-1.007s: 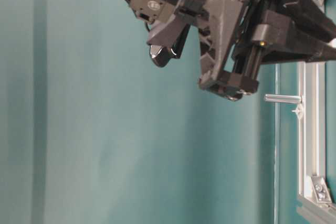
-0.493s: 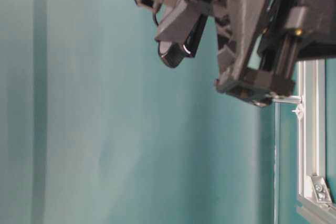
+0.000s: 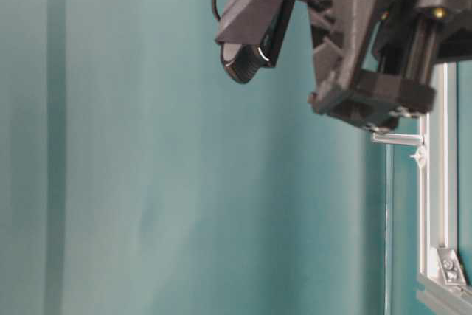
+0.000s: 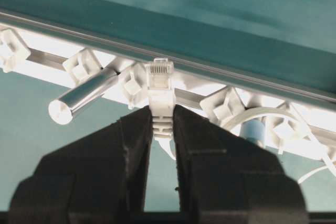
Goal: Move the cable alternately left and right between 8 closely spaced pins so it hooks onto each one.
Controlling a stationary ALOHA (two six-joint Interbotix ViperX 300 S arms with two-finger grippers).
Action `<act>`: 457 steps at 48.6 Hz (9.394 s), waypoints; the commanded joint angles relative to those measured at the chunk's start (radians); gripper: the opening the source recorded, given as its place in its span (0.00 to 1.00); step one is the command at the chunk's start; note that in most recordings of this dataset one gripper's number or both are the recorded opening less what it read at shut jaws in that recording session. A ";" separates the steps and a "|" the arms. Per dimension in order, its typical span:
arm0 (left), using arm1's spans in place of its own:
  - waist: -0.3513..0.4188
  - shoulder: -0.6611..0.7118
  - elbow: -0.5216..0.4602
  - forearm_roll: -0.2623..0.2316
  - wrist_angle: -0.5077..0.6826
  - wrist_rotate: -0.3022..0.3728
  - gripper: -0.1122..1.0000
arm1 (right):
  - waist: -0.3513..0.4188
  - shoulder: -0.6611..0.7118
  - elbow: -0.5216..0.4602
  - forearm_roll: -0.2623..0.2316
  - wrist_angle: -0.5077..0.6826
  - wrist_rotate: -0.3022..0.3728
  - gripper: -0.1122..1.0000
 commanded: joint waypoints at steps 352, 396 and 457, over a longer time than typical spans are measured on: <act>0.003 0.012 -0.003 0.003 -0.012 -0.011 0.38 | -0.106 0.318 -0.555 0.094 -0.038 -0.439 0.24; 0.003 0.011 -0.003 0.002 -0.012 -0.011 0.38 | -0.083 0.328 -0.568 0.109 -0.051 -0.439 0.24; 0.003 0.011 -0.002 0.002 -0.012 -0.011 0.38 | -0.029 0.388 -0.661 0.127 -0.043 -0.439 0.24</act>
